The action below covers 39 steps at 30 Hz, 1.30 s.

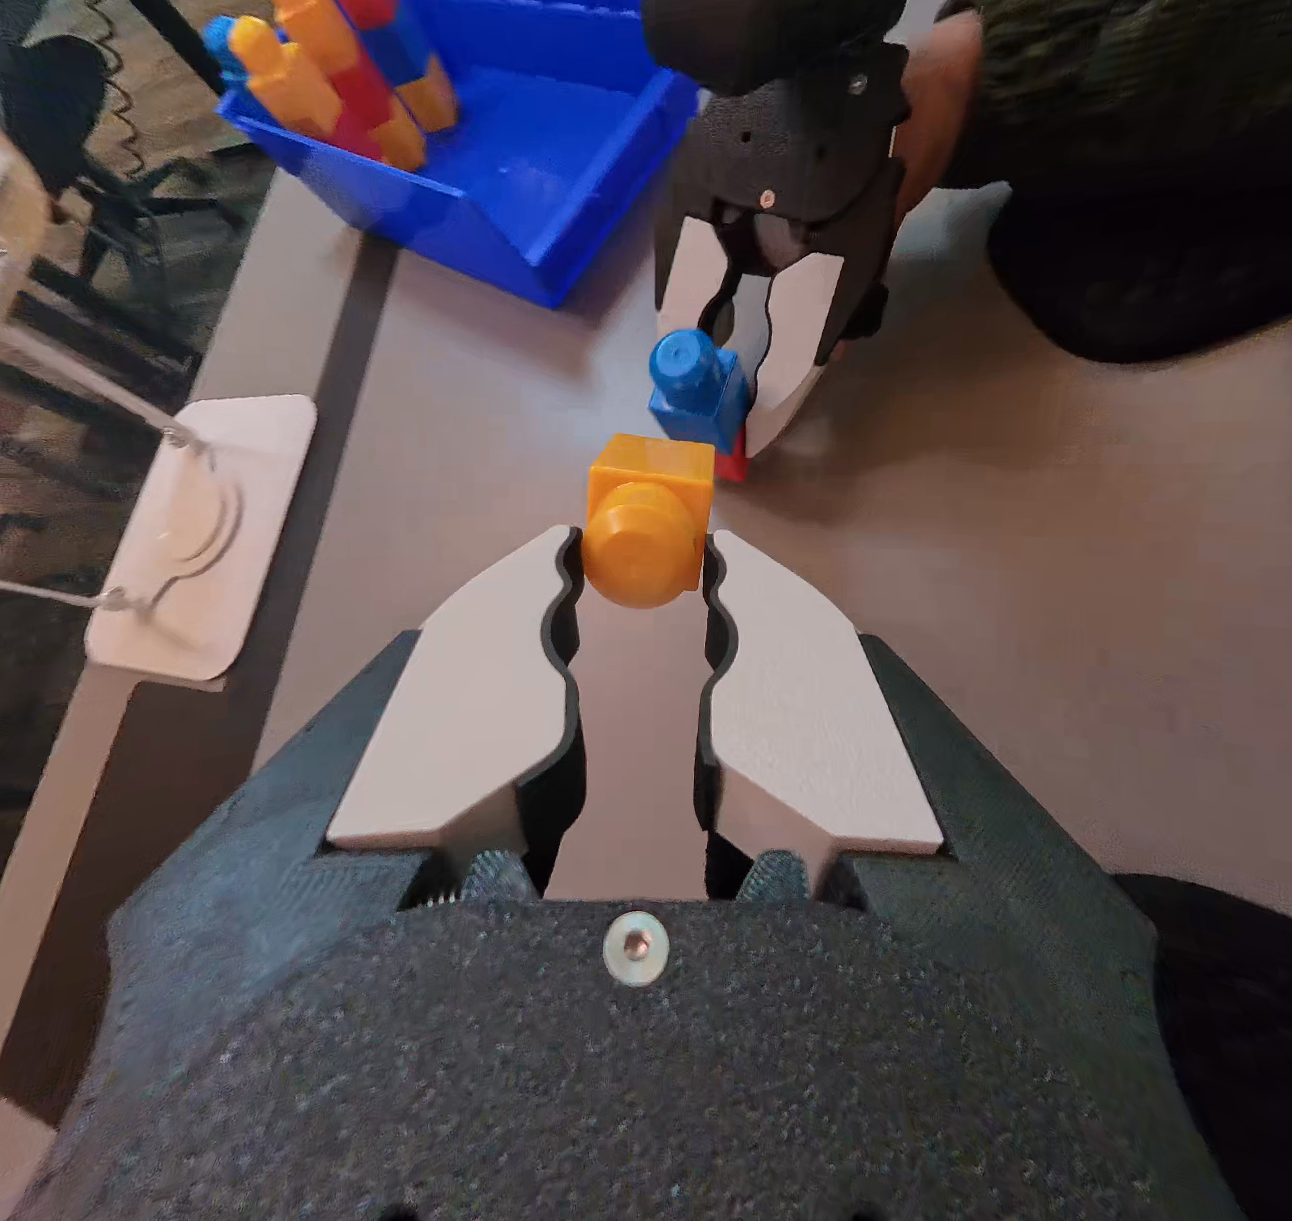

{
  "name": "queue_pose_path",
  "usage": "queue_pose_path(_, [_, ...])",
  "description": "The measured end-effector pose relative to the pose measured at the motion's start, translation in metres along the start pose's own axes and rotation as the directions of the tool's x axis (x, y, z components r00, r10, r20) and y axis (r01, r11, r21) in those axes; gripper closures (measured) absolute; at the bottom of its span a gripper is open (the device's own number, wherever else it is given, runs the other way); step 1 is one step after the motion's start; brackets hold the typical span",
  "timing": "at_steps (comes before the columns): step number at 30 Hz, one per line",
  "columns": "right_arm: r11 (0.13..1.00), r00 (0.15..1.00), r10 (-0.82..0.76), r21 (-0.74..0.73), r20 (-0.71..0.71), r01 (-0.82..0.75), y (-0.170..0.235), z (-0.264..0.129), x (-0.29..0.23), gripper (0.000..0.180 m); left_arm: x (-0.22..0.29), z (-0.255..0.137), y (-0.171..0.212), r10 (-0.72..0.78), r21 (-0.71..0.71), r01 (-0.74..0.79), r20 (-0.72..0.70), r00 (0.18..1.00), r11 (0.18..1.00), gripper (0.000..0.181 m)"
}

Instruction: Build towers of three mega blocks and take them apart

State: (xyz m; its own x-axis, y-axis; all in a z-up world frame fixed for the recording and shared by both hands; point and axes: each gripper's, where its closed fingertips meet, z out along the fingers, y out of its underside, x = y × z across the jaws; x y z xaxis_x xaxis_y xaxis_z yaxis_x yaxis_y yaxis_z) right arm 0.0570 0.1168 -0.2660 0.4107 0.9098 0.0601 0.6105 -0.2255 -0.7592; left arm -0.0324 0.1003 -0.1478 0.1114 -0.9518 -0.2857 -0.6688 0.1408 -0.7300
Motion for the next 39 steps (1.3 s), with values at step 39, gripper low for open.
queue_pose_path(39, [0.946, 0.965, -0.240, -0.246, -0.102, 0.209, -0.012, 0.004, -0.043, 0.143, 0.042, 0.034, 0.003, 0.008, -0.023, -0.011, -0.143, 0.990, 1.000, 0.148])
